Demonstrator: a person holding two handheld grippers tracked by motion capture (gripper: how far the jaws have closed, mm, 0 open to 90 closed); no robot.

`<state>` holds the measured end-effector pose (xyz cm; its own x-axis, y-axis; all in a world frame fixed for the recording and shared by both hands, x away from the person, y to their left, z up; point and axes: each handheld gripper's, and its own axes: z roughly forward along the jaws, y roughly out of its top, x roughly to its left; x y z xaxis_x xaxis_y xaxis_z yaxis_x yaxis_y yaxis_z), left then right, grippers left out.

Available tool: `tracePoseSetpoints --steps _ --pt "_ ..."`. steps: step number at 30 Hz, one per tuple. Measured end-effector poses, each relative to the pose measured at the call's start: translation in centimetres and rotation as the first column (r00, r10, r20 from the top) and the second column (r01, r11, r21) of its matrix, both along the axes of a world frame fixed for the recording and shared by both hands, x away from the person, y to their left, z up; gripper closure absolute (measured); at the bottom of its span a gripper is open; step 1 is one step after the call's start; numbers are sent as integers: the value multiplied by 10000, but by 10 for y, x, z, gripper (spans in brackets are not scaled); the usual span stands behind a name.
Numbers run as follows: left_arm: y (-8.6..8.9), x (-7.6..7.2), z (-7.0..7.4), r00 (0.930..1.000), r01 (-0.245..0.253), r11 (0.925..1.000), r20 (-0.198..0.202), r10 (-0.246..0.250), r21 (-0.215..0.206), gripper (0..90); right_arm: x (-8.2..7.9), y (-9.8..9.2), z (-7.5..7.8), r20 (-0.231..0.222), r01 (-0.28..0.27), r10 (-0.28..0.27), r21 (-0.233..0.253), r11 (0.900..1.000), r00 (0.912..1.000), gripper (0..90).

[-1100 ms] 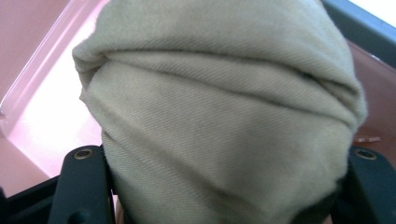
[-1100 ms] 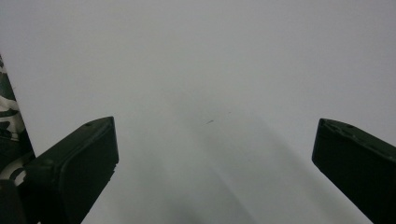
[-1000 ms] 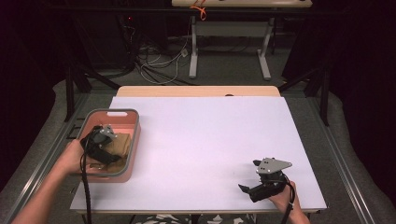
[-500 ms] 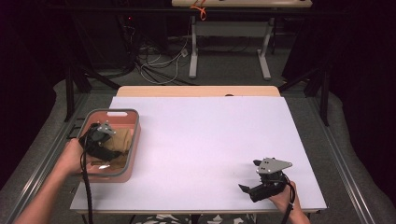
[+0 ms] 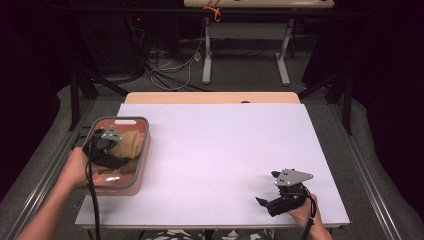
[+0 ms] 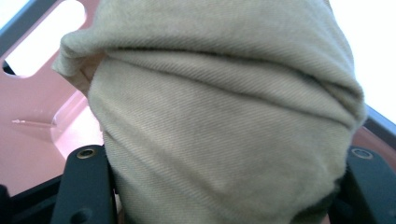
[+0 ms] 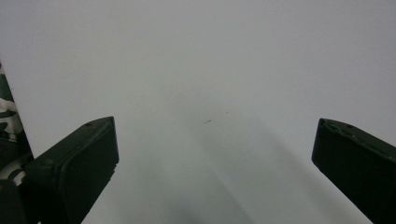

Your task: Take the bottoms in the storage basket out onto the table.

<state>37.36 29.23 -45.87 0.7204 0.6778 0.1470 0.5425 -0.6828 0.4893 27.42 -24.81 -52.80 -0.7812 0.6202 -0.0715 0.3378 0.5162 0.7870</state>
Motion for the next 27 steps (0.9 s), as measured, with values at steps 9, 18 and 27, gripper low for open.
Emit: tracePoseSetpoints --steps 9,18,27 --pt "0 -1 4 9992 -268 9993 301 276 -273 341 0 0 0 5 -7 7 33 10000 10000 0" --pt "-1 -2 12 9958 -574 9973 687 605 -465 342 0 0 0 -3 47 -47 22 10000 10000 0" --pt "-1 -2 18 9917 -731 9955 1012 790 -601 343 0 0 0 0 55 -55 31 10000 10000 0"
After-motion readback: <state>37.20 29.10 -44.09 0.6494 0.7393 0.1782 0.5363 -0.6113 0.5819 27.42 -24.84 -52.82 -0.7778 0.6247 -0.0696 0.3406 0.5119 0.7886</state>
